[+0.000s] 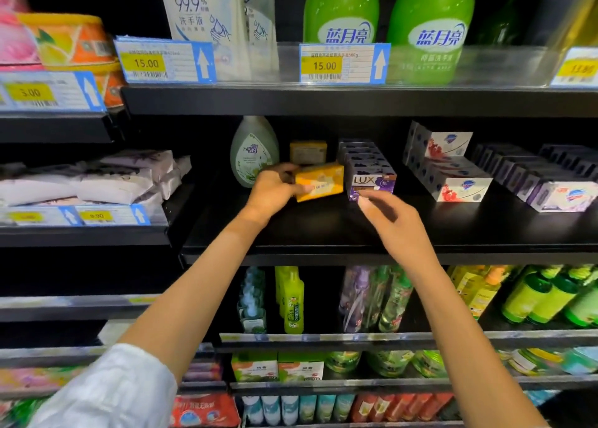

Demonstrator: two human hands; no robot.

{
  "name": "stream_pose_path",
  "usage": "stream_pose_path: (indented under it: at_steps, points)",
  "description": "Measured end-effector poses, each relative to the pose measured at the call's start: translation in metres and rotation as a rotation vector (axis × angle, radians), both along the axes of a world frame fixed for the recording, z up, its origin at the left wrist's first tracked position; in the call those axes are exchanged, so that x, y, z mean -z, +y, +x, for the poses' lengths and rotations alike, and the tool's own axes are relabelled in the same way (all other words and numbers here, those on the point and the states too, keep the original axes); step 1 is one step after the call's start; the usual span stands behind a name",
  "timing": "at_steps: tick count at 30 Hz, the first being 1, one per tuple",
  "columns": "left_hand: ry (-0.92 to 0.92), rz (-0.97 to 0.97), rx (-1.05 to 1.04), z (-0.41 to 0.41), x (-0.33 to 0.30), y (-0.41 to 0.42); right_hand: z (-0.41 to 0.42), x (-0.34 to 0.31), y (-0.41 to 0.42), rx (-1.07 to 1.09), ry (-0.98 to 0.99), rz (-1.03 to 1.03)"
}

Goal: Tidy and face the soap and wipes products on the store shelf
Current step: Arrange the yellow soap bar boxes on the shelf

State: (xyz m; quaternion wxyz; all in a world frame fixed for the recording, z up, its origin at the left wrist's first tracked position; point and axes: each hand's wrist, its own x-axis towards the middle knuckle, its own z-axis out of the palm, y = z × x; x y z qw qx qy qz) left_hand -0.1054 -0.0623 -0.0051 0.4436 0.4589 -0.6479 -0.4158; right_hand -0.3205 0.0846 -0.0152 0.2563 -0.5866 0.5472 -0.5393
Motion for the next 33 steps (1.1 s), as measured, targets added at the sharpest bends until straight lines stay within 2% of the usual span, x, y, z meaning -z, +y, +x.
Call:
stream_pose_path:
  at_steps: [4, 7, 11, 16, 23, 28, 33]
  points:
    - [0.11, -0.027, 0.084, 0.011, 0.001, 0.037, 0.006, -0.013, -0.028, -0.004, -0.277, 0.127]
    - [0.159, -0.029, 0.124, 0.016, 0.01, 0.056, 0.016, -0.018, -0.039, -0.062, -0.372, 0.201]
    - [0.178, -0.054, 0.141, 0.023, 0.015, 0.062, 0.023, -0.011, -0.042, -0.102, -0.356, 0.221]
    - [0.132, -0.088, 0.205, 0.021, 0.012, 0.065, 0.017, -0.004, -0.037, -0.106, -0.398, 0.113]
    - [0.224, 0.129, 0.308, 0.026, 0.008, 0.062, 0.012, 0.001, -0.032, -0.132, -0.354, -0.037]
    - [0.225, 0.148, 0.248, 0.025, 0.01, 0.061, 0.013, 0.001, -0.031, -0.187, -0.317, -0.036]
    - [0.33, 0.101, 0.234, 0.029, 0.007, 0.064, 0.016, -0.003, -0.032, -0.22, -0.335, 0.059]
